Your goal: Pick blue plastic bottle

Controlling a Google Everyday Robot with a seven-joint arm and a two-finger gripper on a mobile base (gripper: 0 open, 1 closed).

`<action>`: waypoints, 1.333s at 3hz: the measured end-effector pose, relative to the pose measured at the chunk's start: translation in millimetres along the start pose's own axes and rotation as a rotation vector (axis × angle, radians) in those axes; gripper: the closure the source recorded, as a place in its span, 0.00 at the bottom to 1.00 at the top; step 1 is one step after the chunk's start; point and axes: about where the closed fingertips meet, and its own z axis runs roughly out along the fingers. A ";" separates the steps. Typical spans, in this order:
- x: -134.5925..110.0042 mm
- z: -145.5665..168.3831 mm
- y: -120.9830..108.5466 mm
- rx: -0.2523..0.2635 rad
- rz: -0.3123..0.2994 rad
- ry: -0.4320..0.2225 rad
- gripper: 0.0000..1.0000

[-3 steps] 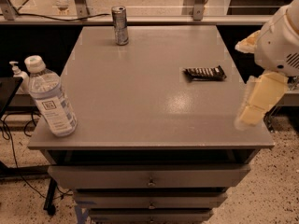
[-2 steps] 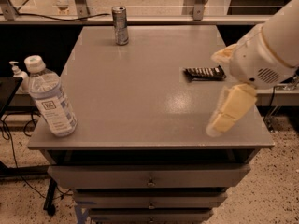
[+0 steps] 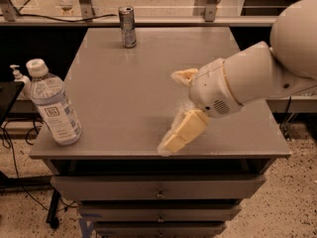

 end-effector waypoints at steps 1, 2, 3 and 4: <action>-38.8 48.1 10.7 -0.044 -0.013 -0.156 0.00; -90.9 93.2 17.8 -0.082 -0.029 -0.301 0.00; -92.2 94.4 18.0 -0.076 -0.030 -0.306 0.00; -95.7 109.8 16.4 -0.060 -0.028 -0.348 0.00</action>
Offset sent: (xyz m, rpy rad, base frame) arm 0.0185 0.1980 0.0071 0.4484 -0.0258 0.1761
